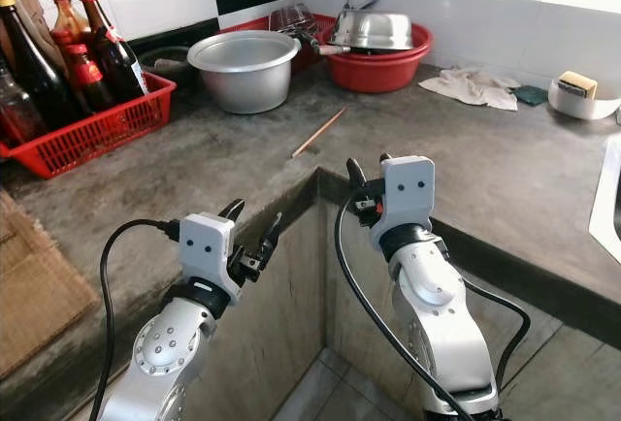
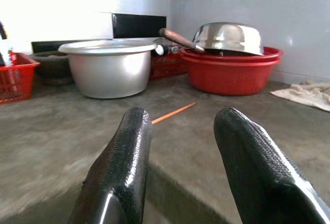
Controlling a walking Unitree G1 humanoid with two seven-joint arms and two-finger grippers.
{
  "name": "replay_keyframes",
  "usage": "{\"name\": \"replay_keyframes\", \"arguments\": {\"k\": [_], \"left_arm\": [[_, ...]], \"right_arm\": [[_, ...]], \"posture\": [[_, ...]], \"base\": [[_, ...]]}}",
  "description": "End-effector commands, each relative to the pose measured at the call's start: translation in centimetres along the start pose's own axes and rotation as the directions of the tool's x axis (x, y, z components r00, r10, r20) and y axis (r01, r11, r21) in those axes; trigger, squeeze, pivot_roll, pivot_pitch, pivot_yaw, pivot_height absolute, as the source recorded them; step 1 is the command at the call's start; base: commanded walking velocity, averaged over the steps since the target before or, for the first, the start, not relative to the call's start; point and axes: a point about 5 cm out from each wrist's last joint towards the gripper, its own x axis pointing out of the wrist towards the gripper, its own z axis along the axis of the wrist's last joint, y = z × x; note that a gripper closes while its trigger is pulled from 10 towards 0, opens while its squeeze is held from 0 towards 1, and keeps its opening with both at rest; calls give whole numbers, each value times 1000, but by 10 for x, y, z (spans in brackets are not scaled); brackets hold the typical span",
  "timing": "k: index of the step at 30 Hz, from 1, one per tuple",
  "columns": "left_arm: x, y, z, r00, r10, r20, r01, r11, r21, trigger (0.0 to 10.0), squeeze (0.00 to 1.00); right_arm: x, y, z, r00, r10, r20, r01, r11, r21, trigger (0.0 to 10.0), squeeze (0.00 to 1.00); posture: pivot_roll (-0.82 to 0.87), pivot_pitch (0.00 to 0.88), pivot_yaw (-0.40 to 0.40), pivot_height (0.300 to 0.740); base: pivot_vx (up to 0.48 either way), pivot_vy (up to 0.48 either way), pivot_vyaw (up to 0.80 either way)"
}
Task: Kitchen organization
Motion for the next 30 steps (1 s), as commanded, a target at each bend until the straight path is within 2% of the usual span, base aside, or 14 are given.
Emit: {"name": "replay_keyframes", "arguments": {"k": [1, 13, 15, 23, 24, 27, 28, 30], "left_arm": [[1, 0, -2, 1000, -6, -5, 6, 1000, 18, 10000, 0], [1, 0, -3, 1000, -10, -8, 10, 1000, 22, 10000, 0], [2, 1, -2, 1000, 14, -9, -14, 1000, -7, 10000, 0], [6, 7, 1, 1000, 12, -16, -12, 999, -36, 10000, 0], [8, 8, 2, 1000, -16, -14, 16, 1000, -8, 10000, 0], [10, 10, 4, 1000, -24, -2, 24, 1000, -11, 10000, 0], [10, 11, 5, 1000, -31, 2, 31, 999, 29, 10000, 0], [10, 11, 4, 999, -34, -1, 34, 998, 45, 10000, 0]], "right_arm": [[1, -1, 2, 1000, -4, 6, 4, 1000, -1, 10000, 0], [2, -2, 3, 1000, -11, 9, 11, 1000, 0, 10000, 0], [3, -2, 3, 1000, -11, 8, 11, 1000, -1, 10000, 0], [5, -1, 4, 1000, -9, 11, 9, 1000, 2, 10000, 0], [5, -1, 4, 1000, -7, 12, 7, 1000, 3, 10000, 0], [5, -1, 4, 1000, -7, 12, 7, 1000, 3, 10000, 0], [5, -1, 4, 1000, -7, 12, 7, 1000, 3, 10000, 0], [5, -1, 4, 1000, -8, 12, 8, 1000, 4, 10000, 0]], "posture": [[90, 6, -12, 740], [90, 18, -13, 740], [91, 21, -12, 740], [99, 27, -21, 740], [98, 28, -19, 740], [98, 28, -18, 740], [98, 28, -16, 740], [97, 27, -16, 740]], "base": [[480, 0, 0], [445, 0, 0], [0, 0, 0], [0, 0, 0], [0, 0, 0], [0, 0, 0], [0, 0, 0], [0, -221, 0]]}}
